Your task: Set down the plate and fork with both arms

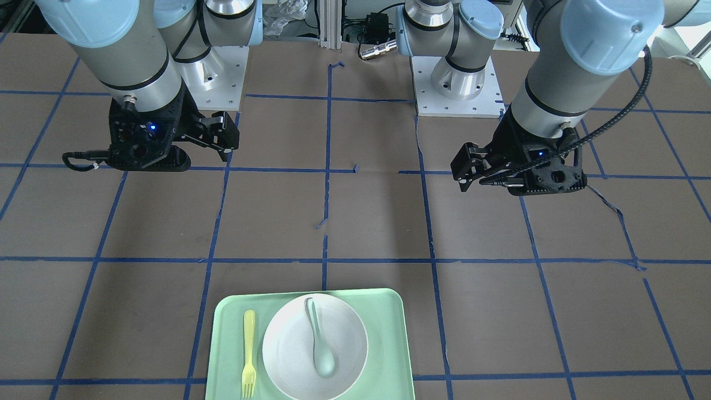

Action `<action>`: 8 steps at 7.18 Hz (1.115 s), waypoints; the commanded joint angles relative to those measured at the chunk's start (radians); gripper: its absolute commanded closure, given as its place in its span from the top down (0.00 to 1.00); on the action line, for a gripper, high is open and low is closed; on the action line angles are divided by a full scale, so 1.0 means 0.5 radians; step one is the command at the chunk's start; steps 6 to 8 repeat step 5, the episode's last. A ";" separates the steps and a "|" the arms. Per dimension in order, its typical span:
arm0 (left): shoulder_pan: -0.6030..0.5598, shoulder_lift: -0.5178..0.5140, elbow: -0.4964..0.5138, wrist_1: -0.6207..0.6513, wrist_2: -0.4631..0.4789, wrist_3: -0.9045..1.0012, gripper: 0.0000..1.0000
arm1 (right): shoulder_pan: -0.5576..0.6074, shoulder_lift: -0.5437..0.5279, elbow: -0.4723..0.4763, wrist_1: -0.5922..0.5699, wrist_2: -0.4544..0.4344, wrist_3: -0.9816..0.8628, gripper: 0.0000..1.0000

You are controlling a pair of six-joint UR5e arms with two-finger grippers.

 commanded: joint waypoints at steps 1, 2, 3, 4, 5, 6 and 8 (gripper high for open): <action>-0.007 0.074 -0.095 0.000 0.017 -0.021 1.00 | 0.000 0.001 0.001 -0.014 0.005 0.019 1.00; -0.007 0.114 -0.135 0.000 -0.001 -0.027 1.00 | 0.000 0.001 -0.002 -0.014 -0.001 0.016 1.00; -0.014 0.148 -0.168 0.000 -0.004 -0.030 1.00 | 0.000 0.001 -0.002 -0.014 -0.001 0.013 1.00; -0.038 0.164 -0.199 0.000 -0.001 -0.030 1.00 | 0.000 0.001 0.001 -0.014 0.002 0.016 1.00; -0.047 0.167 -0.209 0.000 0.005 -0.027 1.00 | 0.000 -0.002 -0.005 -0.014 -0.001 0.025 1.00; -0.047 0.167 -0.209 0.000 0.005 -0.027 1.00 | 0.000 -0.002 -0.005 -0.014 -0.001 0.025 1.00; -0.047 0.167 -0.209 0.000 0.005 -0.027 1.00 | 0.000 -0.002 -0.005 -0.014 -0.001 0.025 1.00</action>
